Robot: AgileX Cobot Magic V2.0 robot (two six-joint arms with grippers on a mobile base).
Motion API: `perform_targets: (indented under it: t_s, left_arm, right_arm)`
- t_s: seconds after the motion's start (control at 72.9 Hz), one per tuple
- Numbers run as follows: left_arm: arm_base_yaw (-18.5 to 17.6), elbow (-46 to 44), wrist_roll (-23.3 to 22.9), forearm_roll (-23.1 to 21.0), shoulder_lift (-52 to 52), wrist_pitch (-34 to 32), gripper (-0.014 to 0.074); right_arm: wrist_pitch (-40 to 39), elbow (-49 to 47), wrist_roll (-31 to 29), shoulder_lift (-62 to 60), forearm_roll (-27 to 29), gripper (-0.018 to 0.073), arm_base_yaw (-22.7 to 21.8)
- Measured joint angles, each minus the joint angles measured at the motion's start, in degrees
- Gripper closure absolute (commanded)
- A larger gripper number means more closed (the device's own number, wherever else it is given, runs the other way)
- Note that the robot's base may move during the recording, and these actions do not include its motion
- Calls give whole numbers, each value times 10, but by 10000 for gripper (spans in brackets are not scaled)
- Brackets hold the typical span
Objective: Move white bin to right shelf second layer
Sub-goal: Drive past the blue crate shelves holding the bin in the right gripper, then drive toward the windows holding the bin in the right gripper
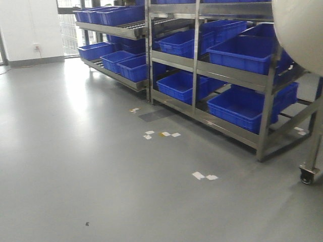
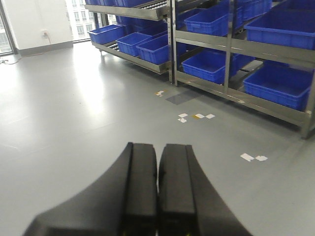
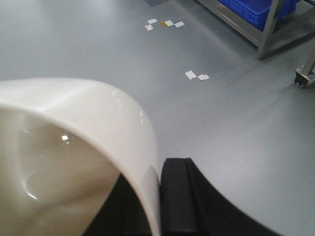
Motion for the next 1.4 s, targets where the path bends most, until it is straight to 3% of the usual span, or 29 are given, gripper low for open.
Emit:
perform_targets:
  t_s: [1.399]
  left_arm:
    - [0,0,0,0,0,0,512]
  right_arm:
    - [0,0,0,0,0,504,0]
